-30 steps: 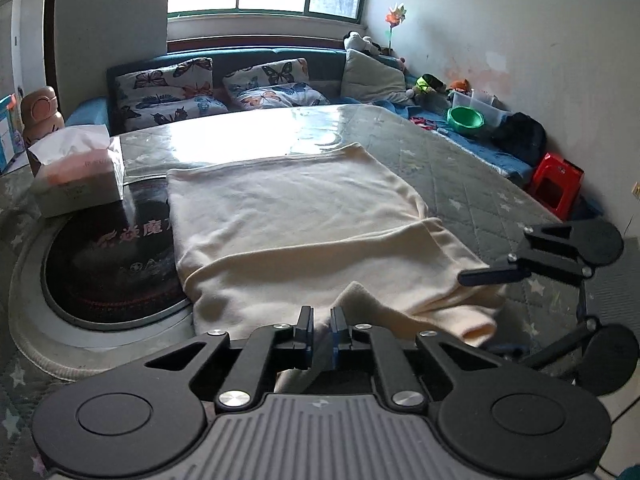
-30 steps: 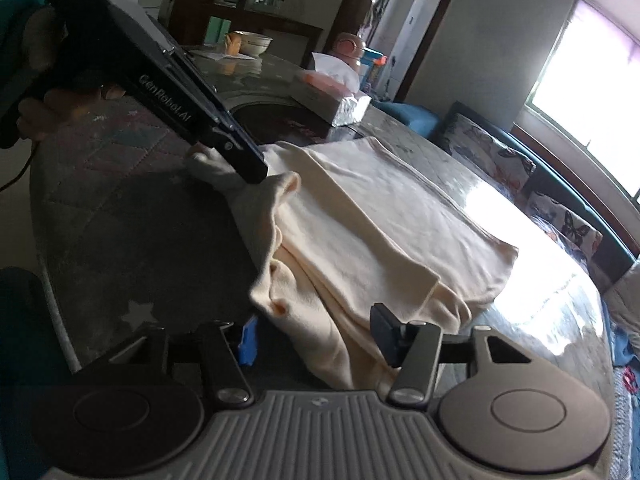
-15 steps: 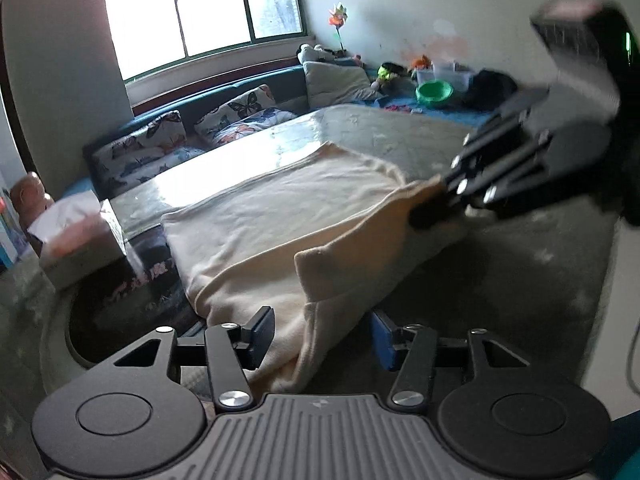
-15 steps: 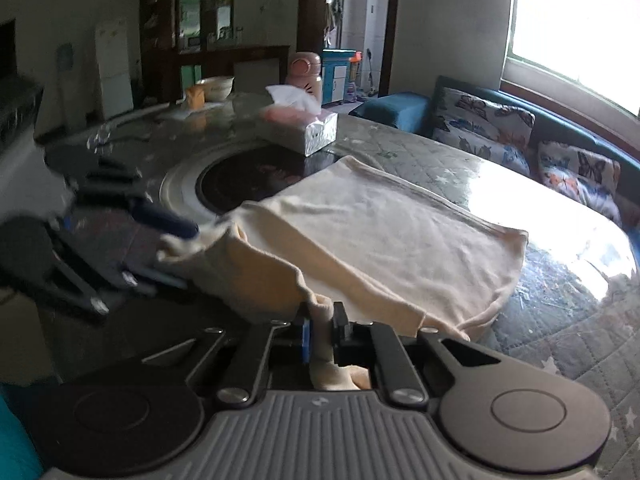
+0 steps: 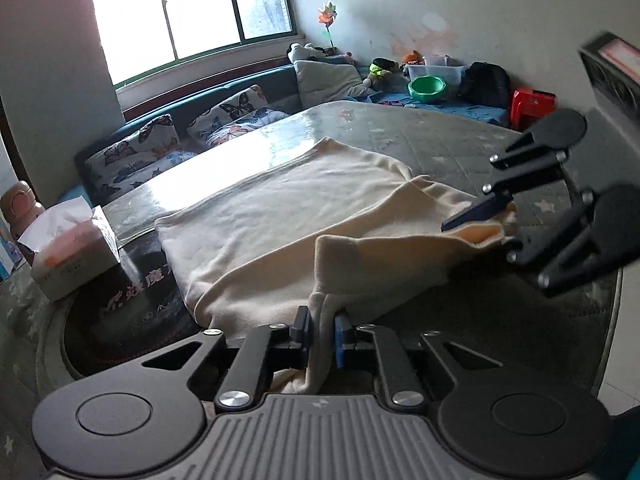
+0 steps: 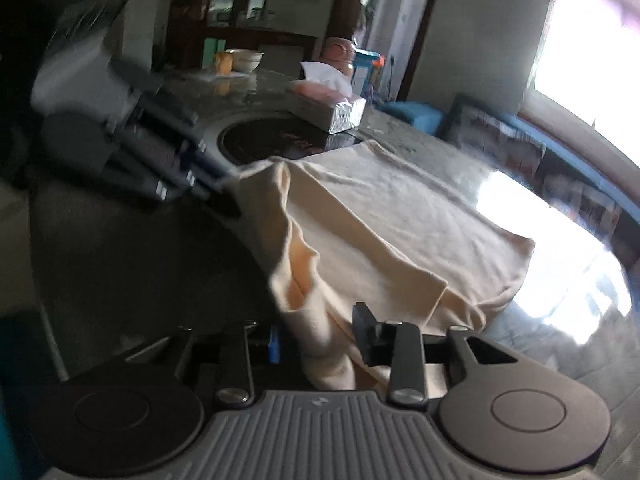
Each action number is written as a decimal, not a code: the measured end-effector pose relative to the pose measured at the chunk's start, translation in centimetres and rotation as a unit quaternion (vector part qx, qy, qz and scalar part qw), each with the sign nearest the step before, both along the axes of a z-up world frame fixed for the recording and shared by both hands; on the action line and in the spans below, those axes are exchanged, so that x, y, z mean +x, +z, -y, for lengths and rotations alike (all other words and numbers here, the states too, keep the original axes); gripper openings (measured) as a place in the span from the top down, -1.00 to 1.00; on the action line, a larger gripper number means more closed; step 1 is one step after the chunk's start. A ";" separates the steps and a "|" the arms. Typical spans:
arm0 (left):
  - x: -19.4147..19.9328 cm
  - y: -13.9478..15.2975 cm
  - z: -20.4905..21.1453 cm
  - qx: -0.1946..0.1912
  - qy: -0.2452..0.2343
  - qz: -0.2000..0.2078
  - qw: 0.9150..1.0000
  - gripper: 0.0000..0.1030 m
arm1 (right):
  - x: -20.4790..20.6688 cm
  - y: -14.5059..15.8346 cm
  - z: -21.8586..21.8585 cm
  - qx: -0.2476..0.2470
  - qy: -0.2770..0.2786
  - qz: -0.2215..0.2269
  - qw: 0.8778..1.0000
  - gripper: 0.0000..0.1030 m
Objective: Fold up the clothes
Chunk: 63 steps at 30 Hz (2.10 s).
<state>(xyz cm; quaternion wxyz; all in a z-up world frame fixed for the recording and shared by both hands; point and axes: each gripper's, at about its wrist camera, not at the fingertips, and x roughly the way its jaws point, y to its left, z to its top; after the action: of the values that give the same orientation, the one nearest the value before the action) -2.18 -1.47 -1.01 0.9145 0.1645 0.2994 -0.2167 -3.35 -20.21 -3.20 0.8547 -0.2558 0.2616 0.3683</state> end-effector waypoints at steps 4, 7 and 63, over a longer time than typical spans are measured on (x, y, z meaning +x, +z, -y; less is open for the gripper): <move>-0.3 -0.4 0.1 0.012 0.000 0.001 1.000 0.63 | -0.5 -0.1 0.1 -0.002 -0.002 0.012 1.000 0.66; -1.0 -0.7 0.0 0.028 -0.006 0.009 1.000 0.54 | -0.4 0.4 0.5 0.011 -0.007 -0.002 1.000 0.77; 11.9 0.6 0.0 -0.025 0.112 0.020 0.993 0.23 | 10.7 2.9 6.1 0.122 -0.250 -0.079 0.957 0.58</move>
<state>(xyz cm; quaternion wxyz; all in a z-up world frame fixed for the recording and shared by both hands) 9.68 -1.42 -0.44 0.9429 0.1110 0.2917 -0.1165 7.34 -26.36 -0.28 0.9206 -0.0456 0.3371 0.1917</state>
